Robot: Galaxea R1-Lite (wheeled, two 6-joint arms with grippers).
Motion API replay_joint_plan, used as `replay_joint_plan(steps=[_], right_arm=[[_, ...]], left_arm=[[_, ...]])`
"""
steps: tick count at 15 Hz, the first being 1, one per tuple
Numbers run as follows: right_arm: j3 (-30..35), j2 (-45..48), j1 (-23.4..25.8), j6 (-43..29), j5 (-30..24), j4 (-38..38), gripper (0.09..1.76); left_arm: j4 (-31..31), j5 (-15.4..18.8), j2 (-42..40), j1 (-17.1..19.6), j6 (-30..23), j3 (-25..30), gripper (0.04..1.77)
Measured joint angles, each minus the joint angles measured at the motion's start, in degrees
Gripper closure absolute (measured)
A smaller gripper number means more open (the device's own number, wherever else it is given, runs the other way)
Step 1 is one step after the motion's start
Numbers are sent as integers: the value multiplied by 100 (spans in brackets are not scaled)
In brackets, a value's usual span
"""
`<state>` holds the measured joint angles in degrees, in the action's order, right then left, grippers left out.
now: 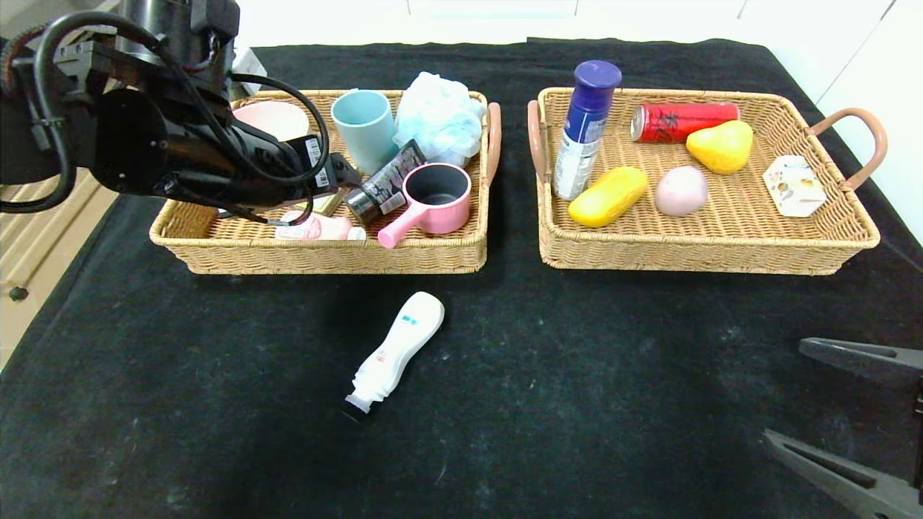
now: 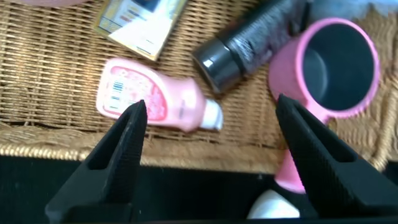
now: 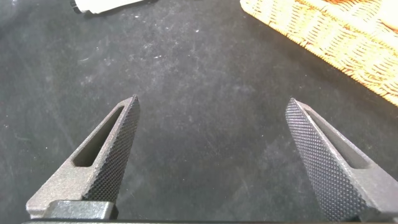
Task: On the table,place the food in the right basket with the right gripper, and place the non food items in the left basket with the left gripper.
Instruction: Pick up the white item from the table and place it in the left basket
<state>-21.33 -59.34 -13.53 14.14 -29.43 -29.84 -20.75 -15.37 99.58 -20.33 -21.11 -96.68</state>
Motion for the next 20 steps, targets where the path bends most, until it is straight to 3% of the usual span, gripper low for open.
replay_joint_plan(steps=[5,9,15,20], right_arm=[[12,-11,-7,10,0,7,14],[39,-24,-16,13,0,7,14],[56,-50,-16,18,0,5,14],[63,-57,-22,29,0,7,14]], left_arm=[[-549,9,-480,-874,577,274,20],[-1031,11,-767,-1513,919,818,16],[-1208,-63,-879,-1938,1287,1612,12],[-1147,-428,-573,-2004,1285,1901,11]])
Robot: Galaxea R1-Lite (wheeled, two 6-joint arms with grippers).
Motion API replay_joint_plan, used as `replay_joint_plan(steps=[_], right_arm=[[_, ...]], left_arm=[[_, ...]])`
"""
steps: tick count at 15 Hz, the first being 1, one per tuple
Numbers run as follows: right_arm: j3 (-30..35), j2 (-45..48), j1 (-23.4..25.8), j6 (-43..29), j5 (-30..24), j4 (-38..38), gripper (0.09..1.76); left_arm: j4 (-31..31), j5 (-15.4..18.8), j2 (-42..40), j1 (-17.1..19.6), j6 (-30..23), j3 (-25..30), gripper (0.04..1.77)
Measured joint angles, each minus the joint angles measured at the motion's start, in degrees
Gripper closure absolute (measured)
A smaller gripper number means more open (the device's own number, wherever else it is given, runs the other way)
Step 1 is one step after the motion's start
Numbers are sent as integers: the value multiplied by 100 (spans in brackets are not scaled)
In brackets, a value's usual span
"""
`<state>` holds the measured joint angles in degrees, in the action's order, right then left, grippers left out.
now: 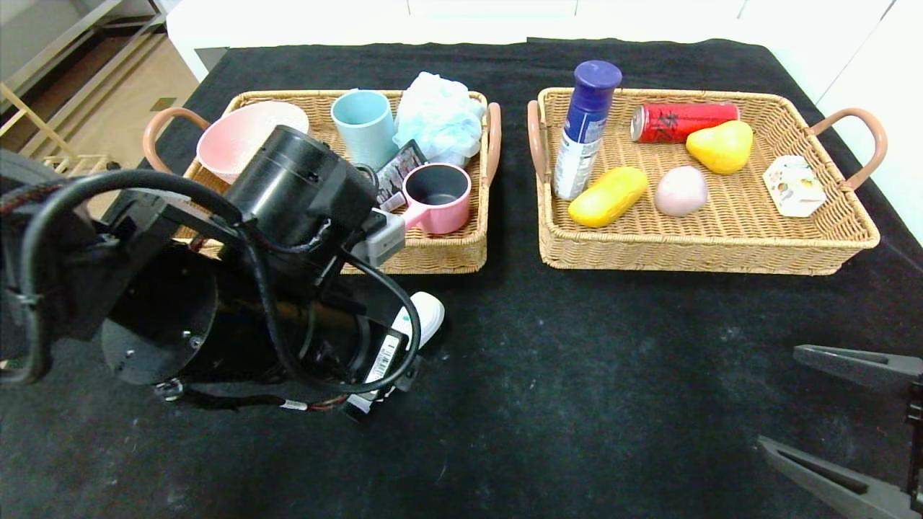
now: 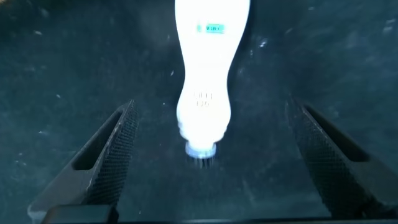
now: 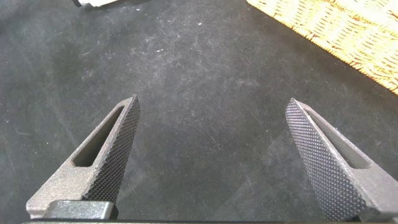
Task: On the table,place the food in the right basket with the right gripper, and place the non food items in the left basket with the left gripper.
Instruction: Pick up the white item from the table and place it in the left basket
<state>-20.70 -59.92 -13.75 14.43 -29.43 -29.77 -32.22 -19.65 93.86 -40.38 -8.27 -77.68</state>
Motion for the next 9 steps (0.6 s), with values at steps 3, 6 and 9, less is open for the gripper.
replay_joint_plan(steps=[3,6,9], right_arm=[[12,0,-5,6,2,0,14],[22,0,-16,6,2,-2,14],[22,0,-22,4,0,0,14]], left_arm=[[221,-2,247,28,-13,4,11],[273,-13,421,66,-22,9,11],[310,-41,542,182,-44,9,10]])
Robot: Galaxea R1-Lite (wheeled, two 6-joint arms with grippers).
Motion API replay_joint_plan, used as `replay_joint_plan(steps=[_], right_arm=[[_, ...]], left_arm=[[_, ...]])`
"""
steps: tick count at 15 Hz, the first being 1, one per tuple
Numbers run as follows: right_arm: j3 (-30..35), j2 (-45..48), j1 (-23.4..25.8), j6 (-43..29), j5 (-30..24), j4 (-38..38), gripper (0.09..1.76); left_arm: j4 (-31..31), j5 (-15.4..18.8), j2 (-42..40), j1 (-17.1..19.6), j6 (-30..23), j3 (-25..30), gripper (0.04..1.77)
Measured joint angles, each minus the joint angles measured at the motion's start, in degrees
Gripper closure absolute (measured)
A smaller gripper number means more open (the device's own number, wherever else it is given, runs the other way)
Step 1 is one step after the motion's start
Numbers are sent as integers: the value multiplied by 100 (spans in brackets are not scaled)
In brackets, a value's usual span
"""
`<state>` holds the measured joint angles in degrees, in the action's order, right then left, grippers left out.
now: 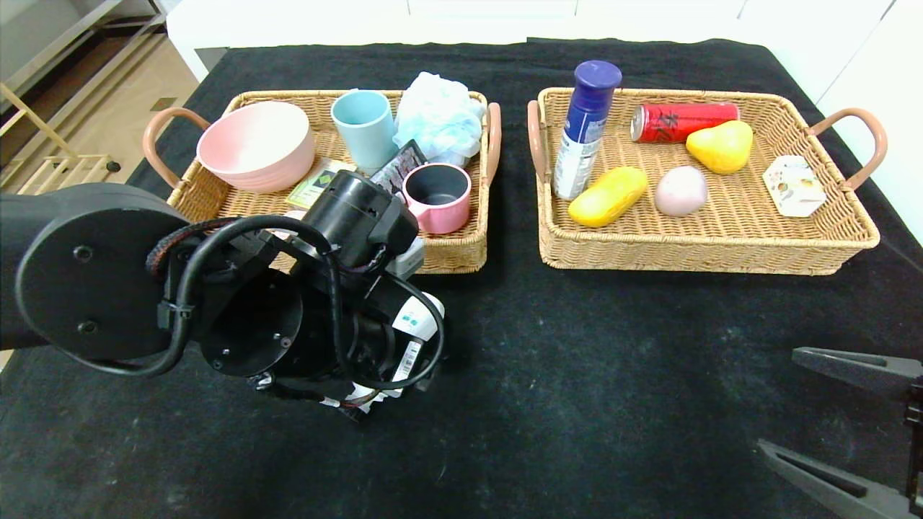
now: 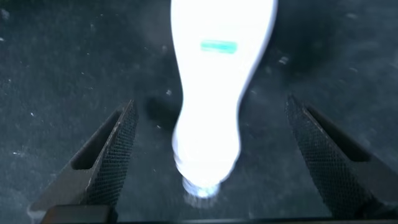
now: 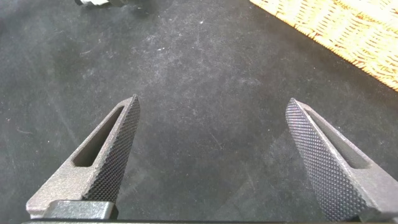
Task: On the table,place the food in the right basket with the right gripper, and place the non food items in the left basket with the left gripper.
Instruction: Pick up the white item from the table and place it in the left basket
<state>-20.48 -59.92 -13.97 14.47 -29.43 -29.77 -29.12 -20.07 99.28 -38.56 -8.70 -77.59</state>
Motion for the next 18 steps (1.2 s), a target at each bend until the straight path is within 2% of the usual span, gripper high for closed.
replay_joint_plan(steps=[7,8,10,12,14,15,18], right_arm=[[11,0,-6,2,0,-2,14],[11,0,-6,2,2,0,14],[11,0,-6,0,0,-2,14],[11,0,-6,2,0,1,14],[11,0,-6,0,-1,0,14],[11,0,-6,2,0,-2,14],[11,0,-9,0,0,-2,14]], left_arm=[[344,0,99,133,-5,41,10],[341,0,107,133,2,44,18],[341,1,129,133,-9,50,53],[335,6,146,129,-16,61,80],[335,6,160,129,-22,65,101],[335,6,163,129,-22,67,119],[338,4,173,129,-22,69,122]])
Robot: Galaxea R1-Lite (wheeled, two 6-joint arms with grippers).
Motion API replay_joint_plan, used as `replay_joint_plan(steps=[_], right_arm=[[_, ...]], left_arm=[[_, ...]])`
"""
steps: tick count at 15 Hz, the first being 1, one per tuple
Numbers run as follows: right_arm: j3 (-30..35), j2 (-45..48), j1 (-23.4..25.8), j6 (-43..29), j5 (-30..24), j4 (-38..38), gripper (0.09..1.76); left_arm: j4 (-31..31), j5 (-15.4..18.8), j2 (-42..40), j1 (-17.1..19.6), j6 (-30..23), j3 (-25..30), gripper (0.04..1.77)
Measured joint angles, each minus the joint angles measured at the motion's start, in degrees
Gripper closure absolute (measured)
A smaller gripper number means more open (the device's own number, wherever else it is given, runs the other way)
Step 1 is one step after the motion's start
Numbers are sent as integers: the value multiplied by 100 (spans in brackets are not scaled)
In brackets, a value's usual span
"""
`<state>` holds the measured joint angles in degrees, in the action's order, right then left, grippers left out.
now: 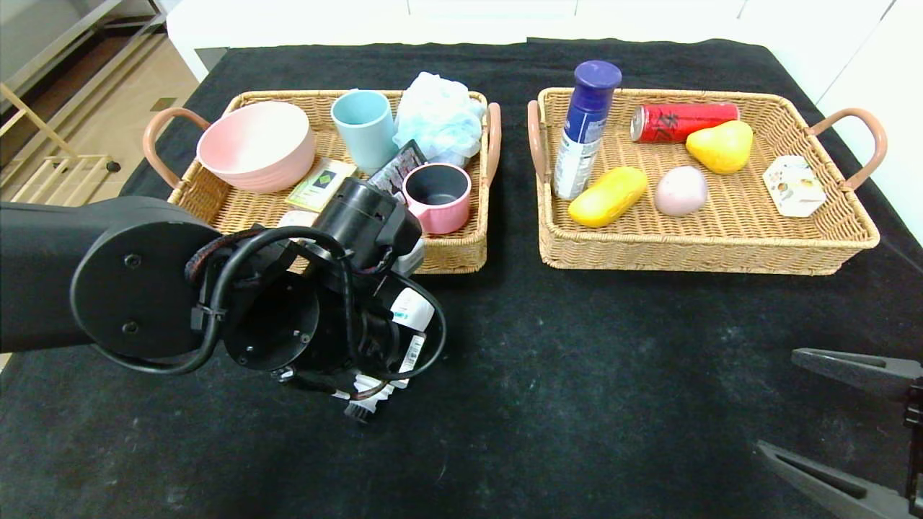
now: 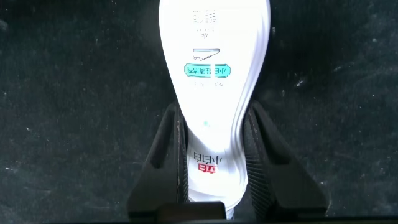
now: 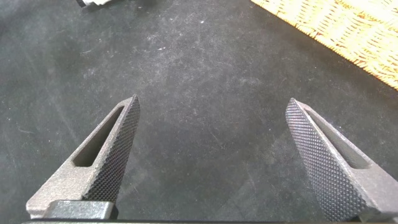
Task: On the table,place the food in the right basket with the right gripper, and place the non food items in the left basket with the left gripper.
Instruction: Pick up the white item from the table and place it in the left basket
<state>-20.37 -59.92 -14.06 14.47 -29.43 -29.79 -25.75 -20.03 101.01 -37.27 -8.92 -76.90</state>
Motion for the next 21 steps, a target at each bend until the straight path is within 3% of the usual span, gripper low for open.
replay_joint_plan(steps=[11,18,21], right_arm=[[34,-55,-68,9,-1,-9,14],[37,-61,-68,9,-1,-7,14],[41,-72,-71,11,0,-7,14]], left_arm=[[-35,9,-95,-11,-9,155,122],[-66,52,-984,-20,-133,345,122],[-82,20,-1323,161,-177,344,122]])
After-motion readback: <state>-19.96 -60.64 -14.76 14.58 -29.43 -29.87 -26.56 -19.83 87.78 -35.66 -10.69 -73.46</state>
